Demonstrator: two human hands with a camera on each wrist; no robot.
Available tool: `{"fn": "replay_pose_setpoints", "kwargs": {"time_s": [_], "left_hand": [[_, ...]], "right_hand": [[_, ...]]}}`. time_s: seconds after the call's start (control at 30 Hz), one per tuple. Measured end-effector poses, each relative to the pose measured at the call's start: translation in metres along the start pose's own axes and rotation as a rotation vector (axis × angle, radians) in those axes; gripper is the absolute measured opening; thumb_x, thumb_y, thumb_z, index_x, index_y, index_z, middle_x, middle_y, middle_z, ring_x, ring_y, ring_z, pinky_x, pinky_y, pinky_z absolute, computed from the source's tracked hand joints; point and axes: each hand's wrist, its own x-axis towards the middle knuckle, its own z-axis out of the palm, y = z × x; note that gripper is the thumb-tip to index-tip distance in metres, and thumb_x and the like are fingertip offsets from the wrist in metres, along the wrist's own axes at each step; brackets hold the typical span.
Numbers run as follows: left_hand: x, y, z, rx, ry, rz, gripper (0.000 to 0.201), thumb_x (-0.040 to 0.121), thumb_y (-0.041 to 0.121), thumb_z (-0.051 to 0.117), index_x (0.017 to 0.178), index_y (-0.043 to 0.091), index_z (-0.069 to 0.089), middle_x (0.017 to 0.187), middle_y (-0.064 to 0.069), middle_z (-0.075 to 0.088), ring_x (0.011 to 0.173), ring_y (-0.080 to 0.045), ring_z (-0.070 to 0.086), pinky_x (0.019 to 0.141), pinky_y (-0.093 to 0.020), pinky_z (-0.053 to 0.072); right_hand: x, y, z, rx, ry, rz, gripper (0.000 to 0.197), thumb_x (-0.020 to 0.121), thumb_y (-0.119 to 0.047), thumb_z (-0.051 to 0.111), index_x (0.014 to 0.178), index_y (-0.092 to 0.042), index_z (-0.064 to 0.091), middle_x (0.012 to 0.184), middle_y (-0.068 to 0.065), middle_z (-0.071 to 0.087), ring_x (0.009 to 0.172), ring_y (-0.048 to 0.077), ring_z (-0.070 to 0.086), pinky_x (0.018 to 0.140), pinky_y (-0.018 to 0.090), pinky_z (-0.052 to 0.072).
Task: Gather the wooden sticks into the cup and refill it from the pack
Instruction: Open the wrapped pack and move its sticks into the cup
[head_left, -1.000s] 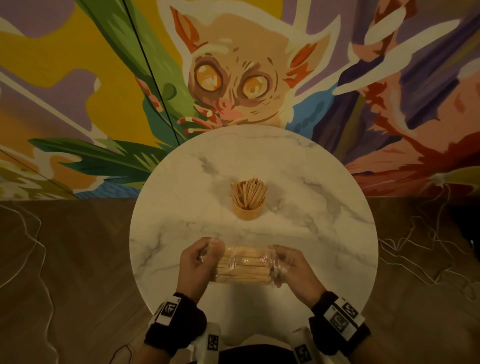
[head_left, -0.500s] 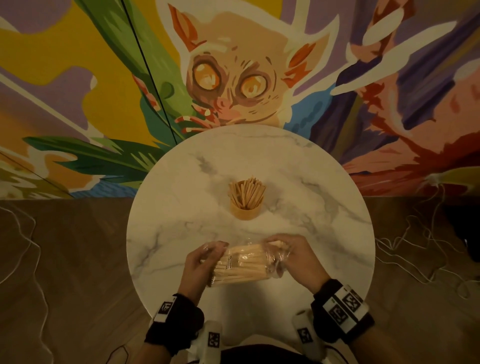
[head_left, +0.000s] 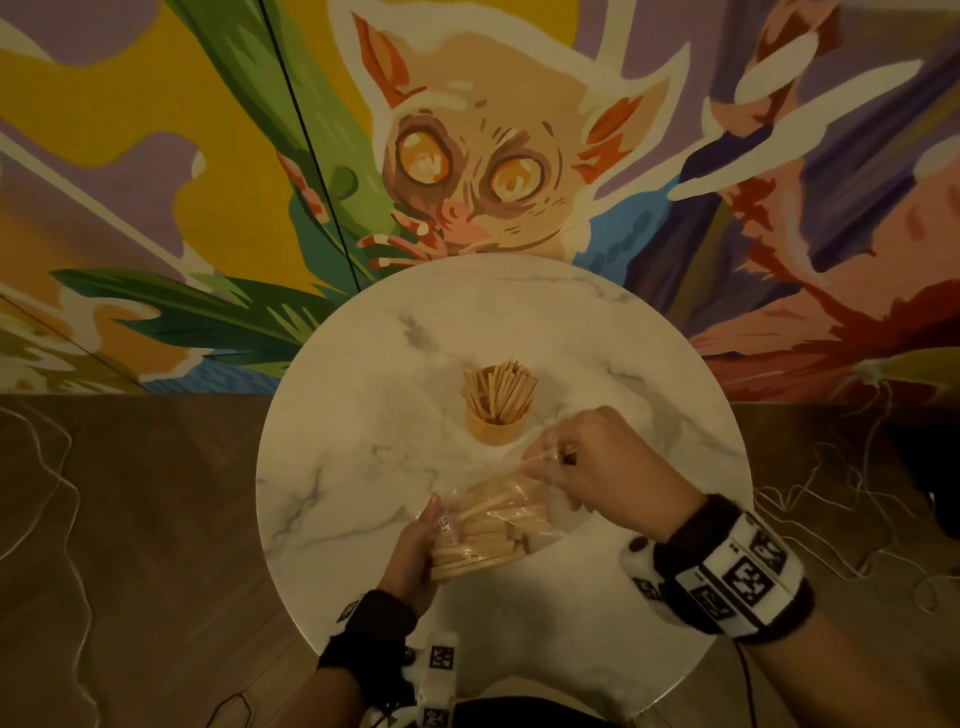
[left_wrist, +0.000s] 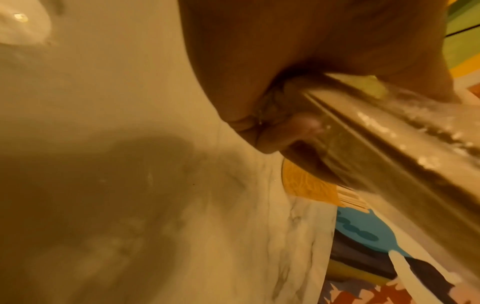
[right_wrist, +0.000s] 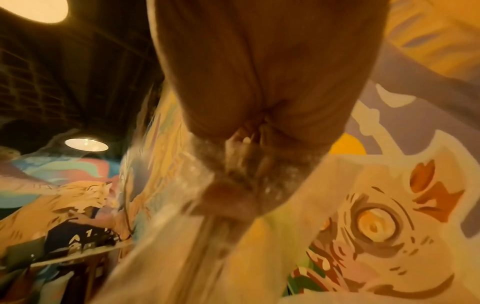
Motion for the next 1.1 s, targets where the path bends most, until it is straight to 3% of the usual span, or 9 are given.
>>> {"fn": "replay_pose_setpoints", "kwargs": {"time_s": [0.2, 0.3, 0.47, 0.6, 0.77, 0.9, 0.93, 1.0, 1.1], "left_hand": [[0.005, 0.002, -0.001, -0.071, -0.057, -0.039, 0.055, 0.087, 0.049, 0.040, 0.117, 0.009, 0.064, 0.105, -0.019, 0.072, 0.090, -0.027, 0.072, 0.073, -0.034, 0.058], [0.008, 0.001, -0.004, -0.093, -0.057, -0.036, 0.055, 0.086, 0.046, 0.043, 0.120, 0.007, 0.061, 0.101, -0.018, 0.073, 0.086, -0.026, 0.072, 0.071, -0.033, 0.058], [0.017, -0.004, -0.023, -0.174, 0.025, -0.019, 0.062, 0.086, 0.047, 0.053, 0.132, 0.006, 0.052, 0.120, -0.024, 0.064, 0.096, -0.030, 0.069, 0.080, -0.039, 0.056], [0.020, 0.001, -0.029, -0.228, 0.016, 0.010, 0.048, 0.085, 0.041, 0.051, 0.118, 0.008, 0.061, 0.107, -0.019, 0.071, 0.087, -0.027, 0.072, 0.071, -0.034, 0.059], [0.023, 0.003, -0.039, -0.224, 0.032, -0.023, 0.041, 0.086, 0.042, 0.051, 0.104, 0.012, 0.073, 0.107, -0.019, 0.071, 0.088, -0.028, 0.072, 0.073, -0.034, 0.059], [0.031, 0.001, -0.052, -0.254, 0.120, -0.069, 0.055, 0.089, 0.047, 0.050, 0.124, 0.006, 0.062, 0.118, -0.019, 0.068, 0.098, -0.027, 0.069, 0.081, -0.032, 0.057], [0.033, 0.002, -0.053, -0.272, 0.138, -0.077, 0.054, 0.090, 0.047, 0.050, 0.123, 0.006, 0.061, 0.113, -0.017, 0.070, 0.093, -0.025, 0.071, 0.080, -0.031, 0.058], [0.035, 0.006, -0.052, -0.324, 0.165, -0.074, 0.044, 0.094, 0.044, 0.046, 0.107, 0.007, 0.065, 0.085, -0.012, 0.075, 0.068, -0.018, 0.072, 0.058, -0.022, 0.057], [0.038, 0.012, -0.053, -0.418, 0.216, -0.048, 0.045, 0.095, 0.044, 0.046, 0.079, 0.010, 0.069, 0.055, -0.004, 0.067, 0.037, -0.011, 0.058, 0.031, -0.014, 0.039]], "right_hand": [[0.003, -0.007, -0.019, 0.068, -0.013, 0.003, 0.007, 0.084, -0.013, 0.072, 0.087, -0.011, 0.078, 0.058, 0.011, 0.070, 0.047, 0.026, 0.065, 0.044, 0.026, 0.052], [0.003, -0.003, -0.026, 0.180, 0.003, -0.009, 0.006, 0.083, -0.013, 0.073, 0.085, -0.010, 0.078, 0.055, 0.009, 0.069, 0.042, 0.024, 0.061, 0.044, 0.031, 0.052], [0.006, 0.017, -0.045, 0.417, 0.041, 0.064, 0.009, 0.083, -0.002, 0.070, 0.088, 0.001, 0.076, 0.053, 0.014, 0.067, 0.043, 0.025, 0.058, 0.042, 0.028, 0.048], [0.009, 0.036, -0.047, 0.527, 0.022, 0.096, 0.014, 0.083, 0.002, 0.067, 0.093, 0.009, 0.073, 0.059, 0.012, 0.069, 0.046, 0.022, 0.061, 0.042, 0.027, 0.049], [0.013, 0.058, -0.050, 0.615, 0.046, 0.120, 0.018, 0.083, 0.001, 0.066, 0.096, 0.010, 0.072, 0.069, 0.026, 0.069, 0.049, 0.024, 0.058, 0.044, 0.027, 0.048], [0.022, 0.074, -0.054, 0.659, 0.100, 0.134, 0.027, 0.078, -0.014, 0.069, 0.096, 0.005, 0.073, 0.068, 0.022, 0.068, 0.049, 0.020, 0.057, 0.044, 0.026, 0.047], [0.025, 0.079, -0.056, 0.682, 0.112, 0.133, 0.031, 0.076, -0.019, 0.070, 0.097, 0.004, 0.073, 0.068, 0.021, 0.068, 0.049, 0.019, 0.056, 0.043, 0.025, 0.046], [0.032, 0.090, -0.059, 0.743, 0.138, 0.128, 0.043, 0.071, -0.028, 0.075, 0.098, 0.004, 0.072, 0.068, 0.019, 0.068, 0.049, 0.017, 0.056, 0.043, 0.023, 0.045], [0.042, 0.108, -0.063, 0.841, 0.210, 0.147, 0.048, 0.065, -0.032, 0.078, 0.096, 0.004, 0.072, 0.066, 0.015, 0.068, 0.048, 0.014, 0.054, 0.043, 0.021, 0.043]]}}
